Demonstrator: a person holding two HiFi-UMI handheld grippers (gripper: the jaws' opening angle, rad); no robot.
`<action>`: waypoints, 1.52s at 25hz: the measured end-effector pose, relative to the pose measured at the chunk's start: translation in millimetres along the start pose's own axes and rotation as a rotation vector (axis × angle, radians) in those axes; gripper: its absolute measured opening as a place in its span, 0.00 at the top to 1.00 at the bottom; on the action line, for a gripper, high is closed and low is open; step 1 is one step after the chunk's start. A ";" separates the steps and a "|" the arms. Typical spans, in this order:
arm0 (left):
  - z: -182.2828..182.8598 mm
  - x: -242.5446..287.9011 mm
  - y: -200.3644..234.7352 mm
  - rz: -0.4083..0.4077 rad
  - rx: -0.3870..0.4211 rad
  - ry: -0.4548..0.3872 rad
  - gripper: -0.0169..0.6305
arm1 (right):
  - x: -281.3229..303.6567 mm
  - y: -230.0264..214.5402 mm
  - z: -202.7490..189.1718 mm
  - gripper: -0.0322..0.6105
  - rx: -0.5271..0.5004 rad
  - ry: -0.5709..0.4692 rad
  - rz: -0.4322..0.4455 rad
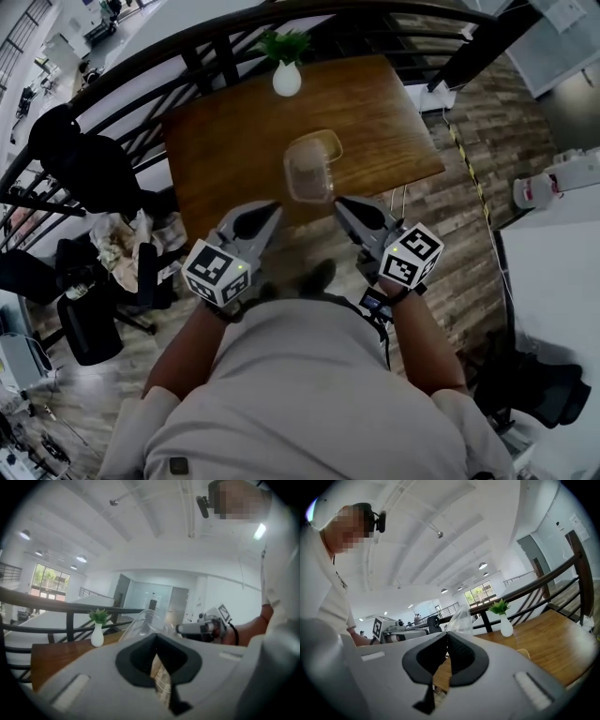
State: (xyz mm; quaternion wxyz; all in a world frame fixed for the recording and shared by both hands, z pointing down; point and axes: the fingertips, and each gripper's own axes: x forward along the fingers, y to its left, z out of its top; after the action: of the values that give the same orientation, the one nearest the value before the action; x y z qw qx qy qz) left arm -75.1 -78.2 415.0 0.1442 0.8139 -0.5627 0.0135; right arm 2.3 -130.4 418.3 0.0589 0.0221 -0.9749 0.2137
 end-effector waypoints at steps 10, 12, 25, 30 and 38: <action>-14.3 -109.8 -26.0 -0.083 0.019 -0.055 0.97 | 8.0 111.9 -36.1 0.94 -0.057 -0.039 -0.062; -19.2 -122.7 -32.8 -0.095 0.015 -0.052 0.97 | 2.4 126.1 -43.5 0.94 -0.052 -0.045 -0.077; -39.0 -141.1 -92.3 -0.113 -0.011 -0.040 0.97 | -55.2 164.0 -73.3 0.94 -0.026 -0.059 -0.095; -41.4 -123.4 -133.1 -0.111 -0.001 -0.032 0.97 | -91.7 166.3 -74.3 0.94 -0.026 -0.058 -0.069; -60.4 -109.8 -194.4 -0.077 -0.013 -0.013 0.97 | -149.2 173.8 -85.0 0.94 -0.023 -0.049 -0.031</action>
State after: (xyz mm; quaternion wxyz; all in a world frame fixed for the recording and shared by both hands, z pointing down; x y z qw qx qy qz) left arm 71.9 100.2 410.0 0.1461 0.8339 -0.5322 -0.0010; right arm 147.4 65.7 404.4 0.0384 0.0417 -0.9779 0.2011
